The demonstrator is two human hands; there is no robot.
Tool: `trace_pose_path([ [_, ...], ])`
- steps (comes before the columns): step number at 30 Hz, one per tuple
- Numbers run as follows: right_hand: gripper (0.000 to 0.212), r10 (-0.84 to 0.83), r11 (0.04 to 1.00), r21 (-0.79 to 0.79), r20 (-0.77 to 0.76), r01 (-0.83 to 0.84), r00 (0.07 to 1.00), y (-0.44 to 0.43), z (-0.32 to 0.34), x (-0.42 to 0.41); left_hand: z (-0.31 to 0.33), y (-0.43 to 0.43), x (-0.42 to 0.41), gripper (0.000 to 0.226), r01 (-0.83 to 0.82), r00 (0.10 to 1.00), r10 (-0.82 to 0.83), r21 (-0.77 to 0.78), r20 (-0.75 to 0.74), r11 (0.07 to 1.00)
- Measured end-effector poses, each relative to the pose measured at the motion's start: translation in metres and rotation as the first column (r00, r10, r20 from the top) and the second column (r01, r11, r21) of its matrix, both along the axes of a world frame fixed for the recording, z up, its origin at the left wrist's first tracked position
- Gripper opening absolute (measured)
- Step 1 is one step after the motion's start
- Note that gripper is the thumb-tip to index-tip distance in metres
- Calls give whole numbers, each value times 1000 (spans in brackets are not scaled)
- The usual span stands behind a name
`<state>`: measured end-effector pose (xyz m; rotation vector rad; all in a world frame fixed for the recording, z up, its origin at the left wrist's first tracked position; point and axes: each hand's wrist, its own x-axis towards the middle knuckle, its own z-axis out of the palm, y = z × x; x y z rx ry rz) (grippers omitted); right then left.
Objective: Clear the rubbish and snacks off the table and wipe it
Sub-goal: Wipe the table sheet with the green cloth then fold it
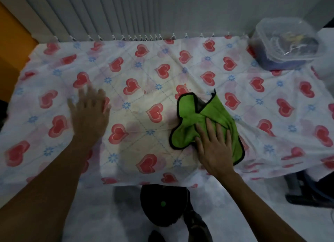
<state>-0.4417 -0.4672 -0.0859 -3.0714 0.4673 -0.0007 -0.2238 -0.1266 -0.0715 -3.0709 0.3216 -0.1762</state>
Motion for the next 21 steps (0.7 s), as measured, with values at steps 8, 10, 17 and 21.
trace_pose_path([
  [8,47,217,976,25,18,-218,976,12,5,15,-14,-153,-86,56,230,972,-235,-143,-18,963],
  [10,46,220,975,31,34,-221,975,2,4,16,-19,-155,-88,56,161,984,-172,-171,-49,972],
  [17,52,-154,988,36,47,153,987,-53,-1,21,-11,-154,-86,80,160,979,-176,-145,-103,976],
  [21,54,-233,970,93,65,226,970,-48,0,52,-10,-155,-86,92,156,983,-169,-154,-76,976],
])
